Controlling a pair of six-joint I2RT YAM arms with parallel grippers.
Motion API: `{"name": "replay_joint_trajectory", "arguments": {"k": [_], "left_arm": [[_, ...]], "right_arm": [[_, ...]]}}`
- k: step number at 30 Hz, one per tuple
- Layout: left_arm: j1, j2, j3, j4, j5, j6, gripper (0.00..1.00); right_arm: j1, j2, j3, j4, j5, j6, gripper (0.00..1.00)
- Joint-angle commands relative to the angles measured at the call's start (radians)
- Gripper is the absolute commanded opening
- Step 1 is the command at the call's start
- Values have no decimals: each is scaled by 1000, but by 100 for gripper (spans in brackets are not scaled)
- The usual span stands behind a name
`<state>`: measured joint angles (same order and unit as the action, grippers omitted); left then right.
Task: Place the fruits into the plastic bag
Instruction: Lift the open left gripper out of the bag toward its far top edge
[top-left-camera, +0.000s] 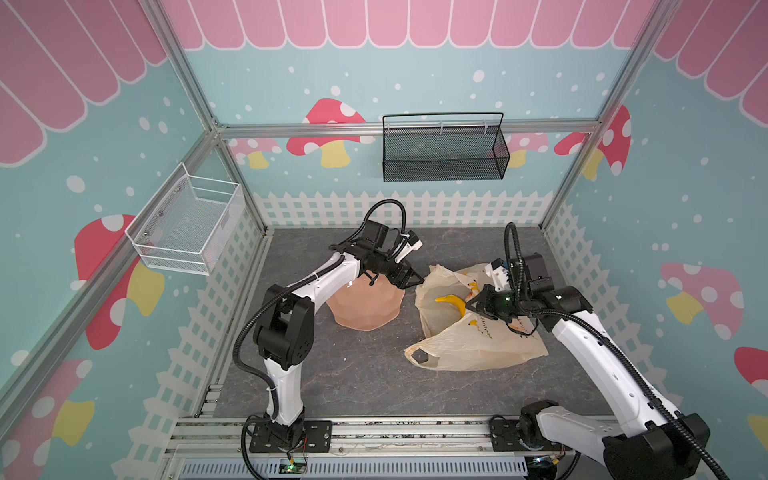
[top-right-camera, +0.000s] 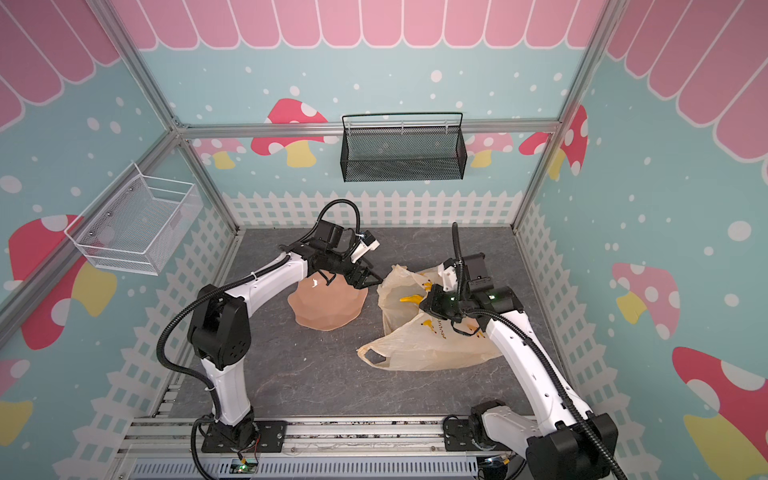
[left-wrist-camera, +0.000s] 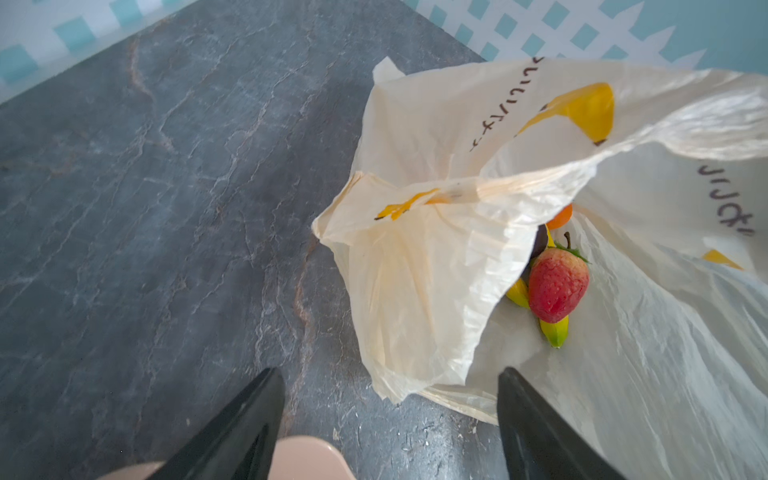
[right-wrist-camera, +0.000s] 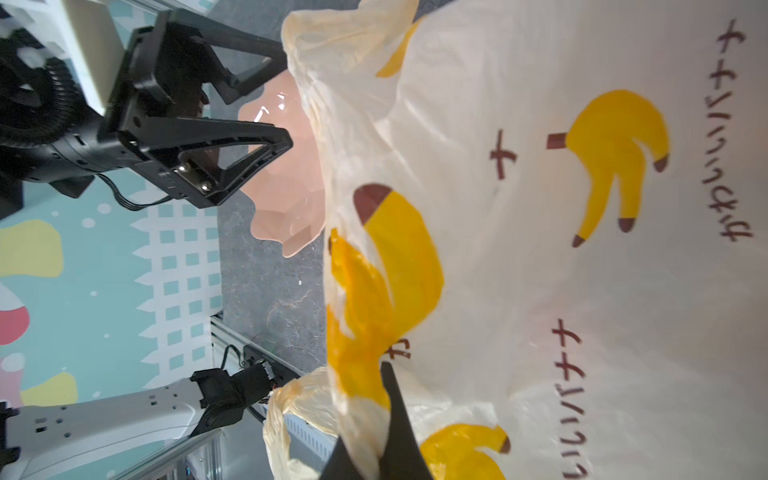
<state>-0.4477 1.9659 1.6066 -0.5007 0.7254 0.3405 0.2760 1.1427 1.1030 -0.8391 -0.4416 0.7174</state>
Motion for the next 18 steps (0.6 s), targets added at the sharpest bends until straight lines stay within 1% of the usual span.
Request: {"name": "replay_joint_trajectory", "arguments": {"k": [1, 3, 4, 7, 9, 13, 18], "left_arm": [[7, 38, 23, 41, 115, 108, 81], [5, 52, 30, 42, 137, 125, 80], [4, 61, 33, 42, 120, 134, 81], [0, 84, 49, 42, 20, 149, 81], [0, 95, 61, 45, -2, 152, 81], [0, 119, 85, 45, 35, 172, 81], [0, 164, 153, 26, 68, 160, 81]], "right_arm": [[2, 12, 37, -97, 68, -53, 0], [2, 15, 44, -110, 76, -57, 0], [2, 18, 48, -115, 79, -62, 0], [2, 15, 56, -135, 96, -72, 0], [2, 17, 60, -145, 98, -78, 0], [2, 18, 64, -158, 104, -82, 0], [2, 17, 63, -173, 107, -91, 0]]}}
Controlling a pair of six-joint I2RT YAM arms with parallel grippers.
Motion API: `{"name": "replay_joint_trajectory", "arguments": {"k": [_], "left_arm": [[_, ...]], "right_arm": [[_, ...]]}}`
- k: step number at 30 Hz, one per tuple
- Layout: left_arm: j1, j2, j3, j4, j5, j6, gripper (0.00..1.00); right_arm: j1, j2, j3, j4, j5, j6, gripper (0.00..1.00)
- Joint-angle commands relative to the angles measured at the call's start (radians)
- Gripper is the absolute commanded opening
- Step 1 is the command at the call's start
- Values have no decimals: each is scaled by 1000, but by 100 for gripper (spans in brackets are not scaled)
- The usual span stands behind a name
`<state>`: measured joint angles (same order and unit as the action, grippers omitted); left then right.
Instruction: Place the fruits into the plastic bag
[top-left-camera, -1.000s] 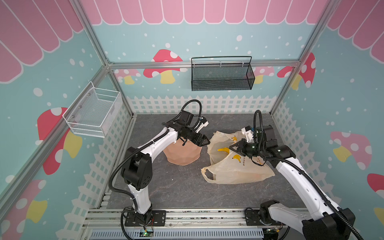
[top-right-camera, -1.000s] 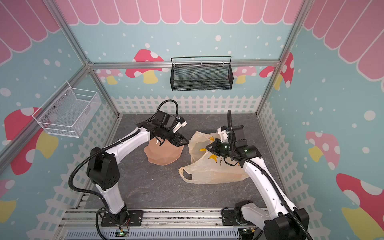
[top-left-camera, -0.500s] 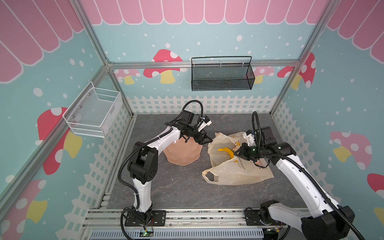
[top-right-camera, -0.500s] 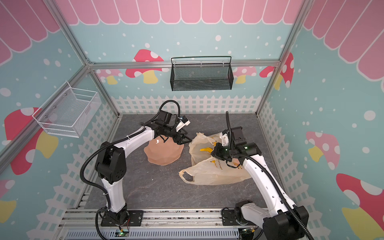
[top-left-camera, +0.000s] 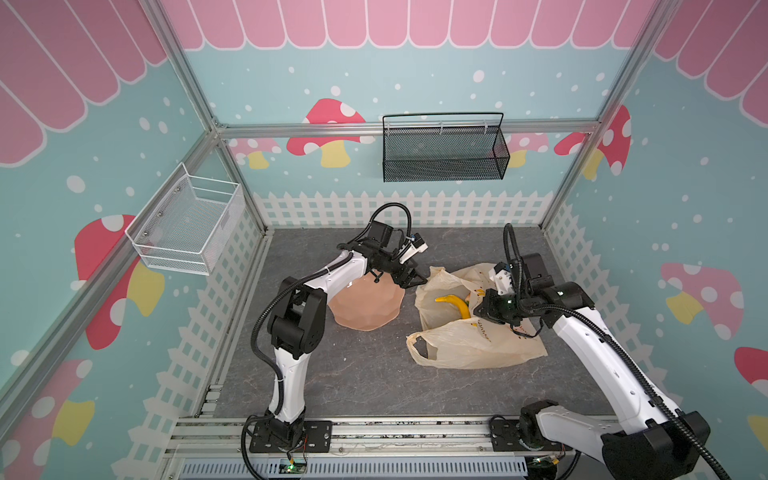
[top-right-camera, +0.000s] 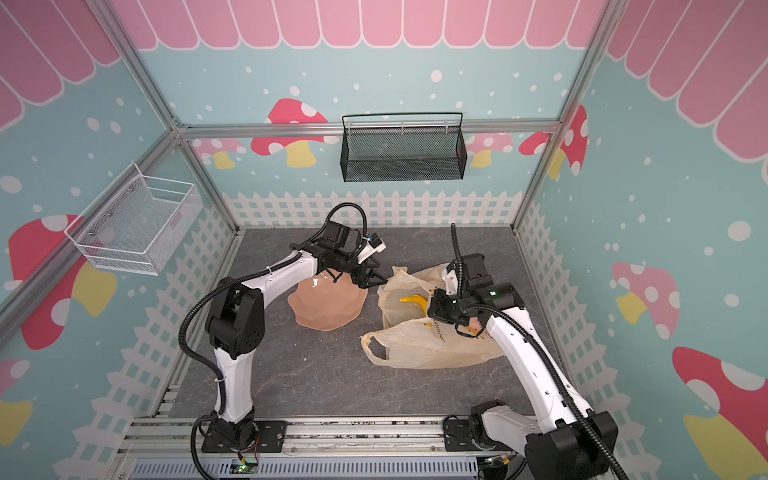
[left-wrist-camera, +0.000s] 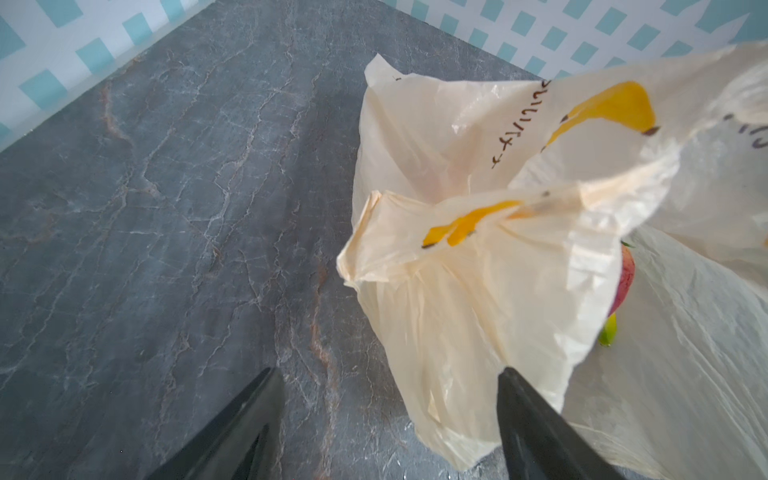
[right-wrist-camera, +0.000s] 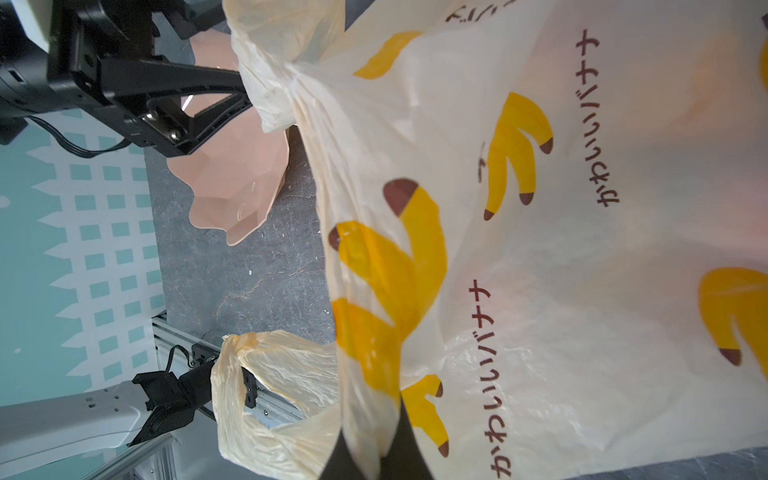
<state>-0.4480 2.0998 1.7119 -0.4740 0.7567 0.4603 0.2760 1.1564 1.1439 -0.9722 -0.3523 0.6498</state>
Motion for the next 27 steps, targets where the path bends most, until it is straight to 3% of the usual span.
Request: {"name": "replay_joint_trajectory", "arguments": {"k": [1, 17, 23, 27], "left_arm": [[0, 40, 65, -3, 39, 28, 81], [-54, 137, 169, 11, -185, -34, 78], [-85, 147, 164, 65, -131, -103, 78], [-113, 173, 174, 82, -191, -135, 75]], "right_arm": [[2, 5, 22, -45, 20, -26, 0], [2, 19, 50, -53, 10, -30, 0], [2, 29, 67, -59, 12, -36, 0], [2, 38, 76, -54, 4, -34, 0]]}}
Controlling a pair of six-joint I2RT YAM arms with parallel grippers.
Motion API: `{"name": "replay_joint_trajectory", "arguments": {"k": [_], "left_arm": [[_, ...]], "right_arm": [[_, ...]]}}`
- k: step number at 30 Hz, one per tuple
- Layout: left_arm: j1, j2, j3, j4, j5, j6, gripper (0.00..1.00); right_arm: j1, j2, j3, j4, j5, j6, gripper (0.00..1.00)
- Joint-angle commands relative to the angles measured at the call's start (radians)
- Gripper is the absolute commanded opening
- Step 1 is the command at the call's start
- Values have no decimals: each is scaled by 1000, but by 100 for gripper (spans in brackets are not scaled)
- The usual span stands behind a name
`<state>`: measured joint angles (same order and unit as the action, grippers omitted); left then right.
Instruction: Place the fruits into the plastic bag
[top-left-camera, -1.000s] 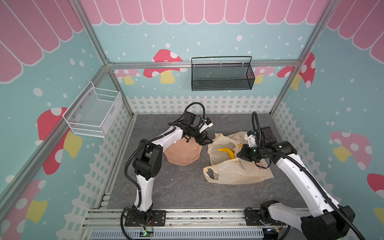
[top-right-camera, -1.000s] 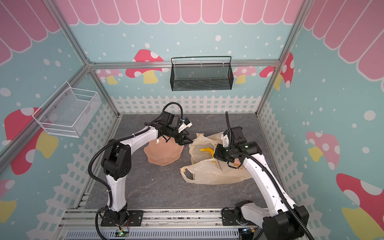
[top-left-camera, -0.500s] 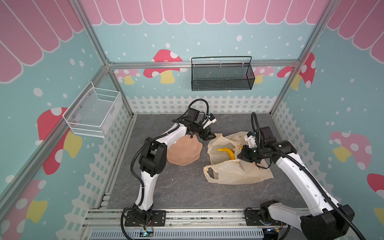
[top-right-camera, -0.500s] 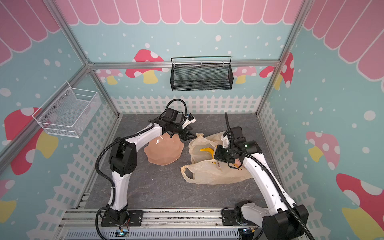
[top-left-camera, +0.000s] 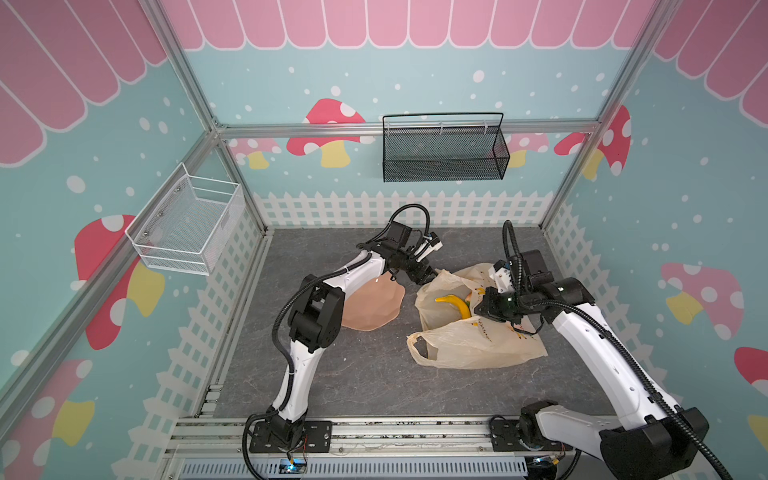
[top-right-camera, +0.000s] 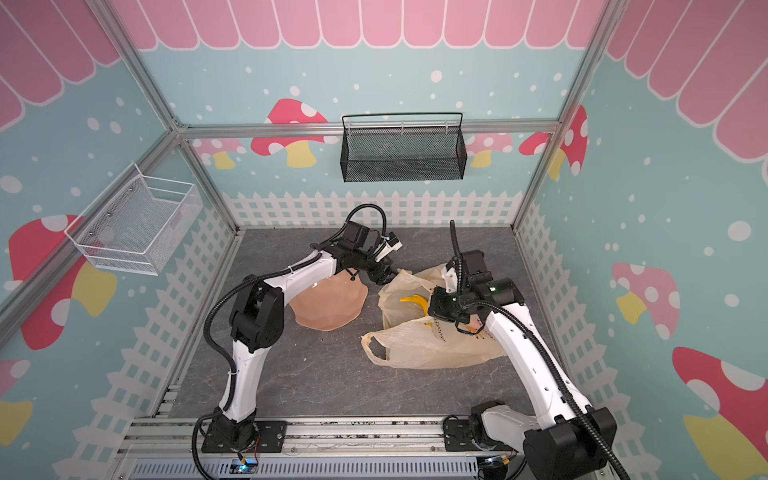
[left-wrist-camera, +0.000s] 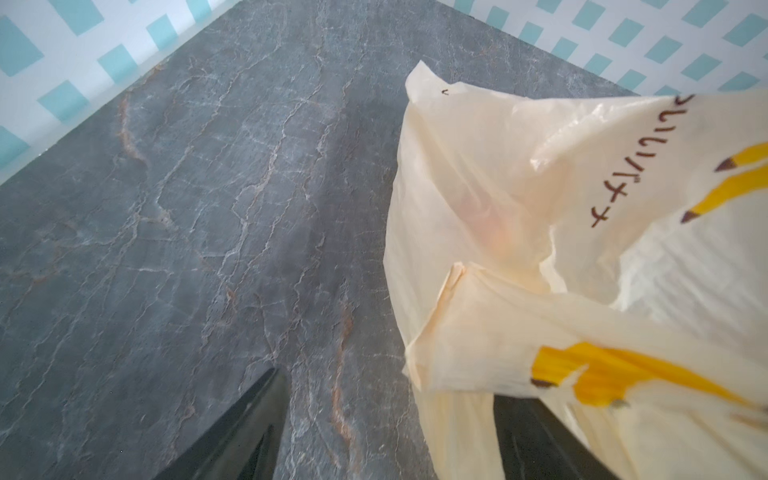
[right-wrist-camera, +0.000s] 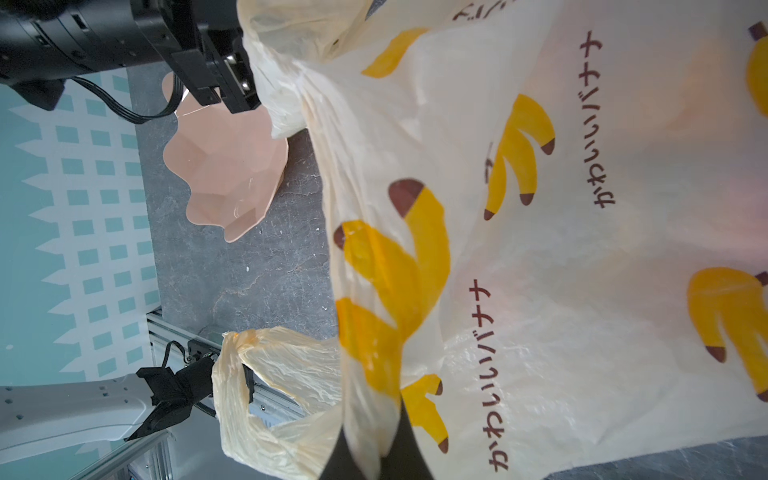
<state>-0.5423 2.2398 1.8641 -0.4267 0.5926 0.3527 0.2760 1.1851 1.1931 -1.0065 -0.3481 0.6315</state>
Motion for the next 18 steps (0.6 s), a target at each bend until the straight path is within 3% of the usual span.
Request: {"name": "replay_joint_trajectory", "arguments": {"k": [1, 3, 6, 10, 18], "left_arm": [[-21, 35, 24, 41, -43, -46, 72], [-22, 33, 24, 52, -48, -66, 60], [-19, 16, 17, 61, -73, -92, 31], [5, -27, -5, 58, -111, -126, 0], [61, -214, -146, 145, -143, -250, 0]], "right_arm": [[2, 10, 26, -18, 0, -16, 0], [2, 10, 25, -18, 3, -17, 0], [2, 8, 23, -11, 1, -14, 0], [2, 5, 23, 3, -1, -8, 0], [2, -1, 19, 38, -17, -1, 0]]}}
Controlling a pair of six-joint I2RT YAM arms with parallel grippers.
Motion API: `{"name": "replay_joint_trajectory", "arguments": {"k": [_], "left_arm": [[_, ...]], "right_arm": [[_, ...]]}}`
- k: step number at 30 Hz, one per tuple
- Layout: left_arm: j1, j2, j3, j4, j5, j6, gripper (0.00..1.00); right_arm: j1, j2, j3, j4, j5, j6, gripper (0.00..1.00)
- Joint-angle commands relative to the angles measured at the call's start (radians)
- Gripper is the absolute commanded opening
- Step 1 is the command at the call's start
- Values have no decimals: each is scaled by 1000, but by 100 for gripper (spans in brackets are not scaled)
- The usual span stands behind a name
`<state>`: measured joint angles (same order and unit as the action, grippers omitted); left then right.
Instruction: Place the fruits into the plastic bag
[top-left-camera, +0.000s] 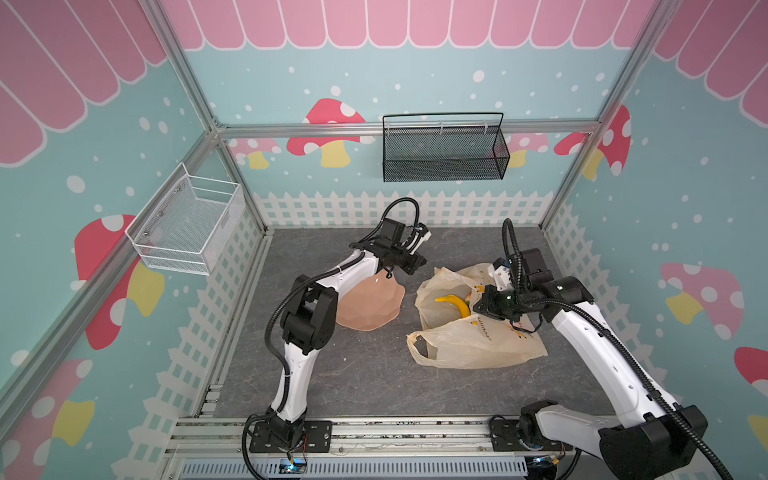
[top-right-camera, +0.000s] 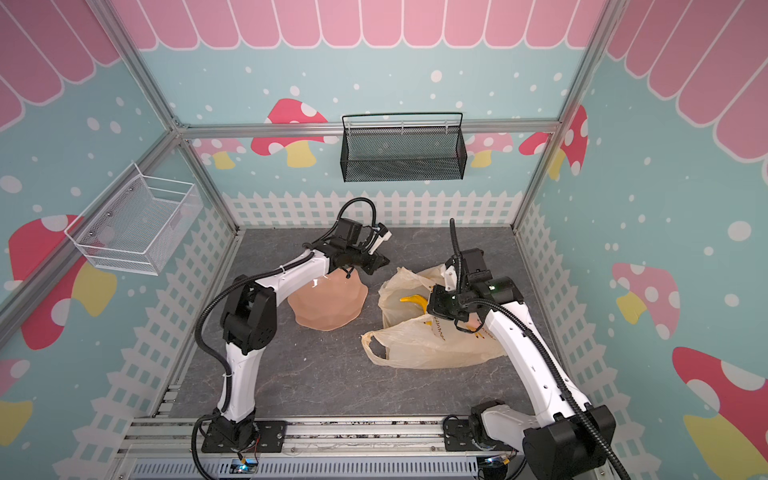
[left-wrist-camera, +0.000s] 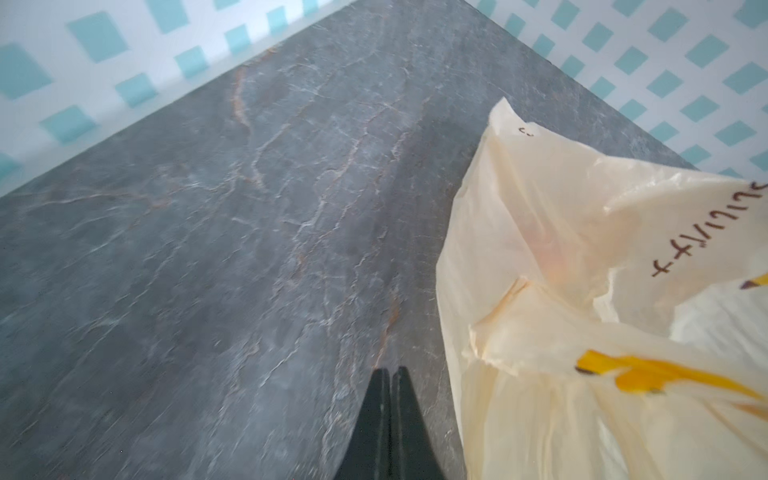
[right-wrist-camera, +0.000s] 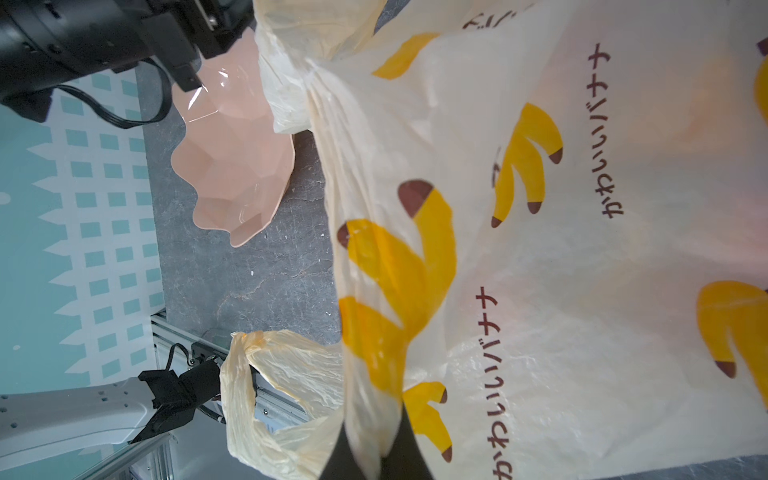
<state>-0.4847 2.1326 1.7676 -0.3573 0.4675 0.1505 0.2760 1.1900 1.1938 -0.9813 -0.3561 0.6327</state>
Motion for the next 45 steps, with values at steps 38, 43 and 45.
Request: {"name": "replay_joint_trajectory", "arguments": {"k": [38, 43, 45], "left_arm": [[-169, 122, 459, -585, 71, -401, 74], [-190, 174, 530, -710, 0, -453, 73], [-210, 171, 531, -734, -52, -438, 73]], "right_arm": [[2, -31, -55, -178, 301, -105, 0], [3, -36, -66, -155, 290, -104, 0], [2, -36, -71, -151, 287, -104, 0]]}}
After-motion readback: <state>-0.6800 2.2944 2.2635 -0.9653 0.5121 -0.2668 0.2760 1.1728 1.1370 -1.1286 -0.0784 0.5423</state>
